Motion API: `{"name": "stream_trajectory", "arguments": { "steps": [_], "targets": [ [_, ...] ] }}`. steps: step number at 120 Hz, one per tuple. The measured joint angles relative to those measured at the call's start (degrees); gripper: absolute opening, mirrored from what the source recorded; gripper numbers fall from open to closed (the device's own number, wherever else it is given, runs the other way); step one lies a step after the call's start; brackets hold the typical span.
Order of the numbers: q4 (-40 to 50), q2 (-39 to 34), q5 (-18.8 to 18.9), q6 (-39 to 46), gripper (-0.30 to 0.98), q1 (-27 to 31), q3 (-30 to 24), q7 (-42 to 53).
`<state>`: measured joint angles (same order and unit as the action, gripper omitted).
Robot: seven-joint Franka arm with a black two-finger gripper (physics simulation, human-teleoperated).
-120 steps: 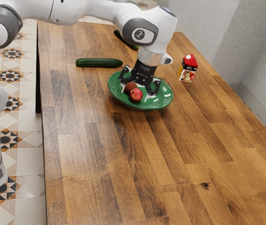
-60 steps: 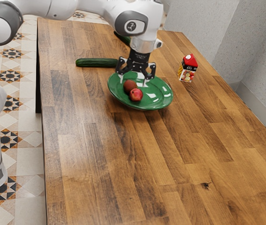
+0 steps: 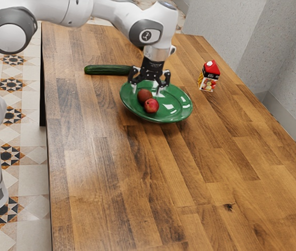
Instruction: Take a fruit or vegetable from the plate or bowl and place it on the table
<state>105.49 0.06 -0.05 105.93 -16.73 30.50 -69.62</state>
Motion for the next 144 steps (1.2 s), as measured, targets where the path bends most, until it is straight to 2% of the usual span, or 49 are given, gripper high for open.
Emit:
{"name": "stream_trajectory", "arguments": {
  "steps": [28,51,93,144],
  "targets": [
    [-5.99,2.82,-0.45,0.47,0.69,2.81,-1.21,-1.94],
    [-11.82,5.71,-0.32,-4.51,0.69,-2.24,-1.75,-3.15],
    [-11.62,8.27,0.08,-7.65,0.69,0.39,-1.76,-4.42],
    [-7.00,7.11,-0.89,-5.92,0.69,2.04,-1.22,-4.32]
  ]
}}
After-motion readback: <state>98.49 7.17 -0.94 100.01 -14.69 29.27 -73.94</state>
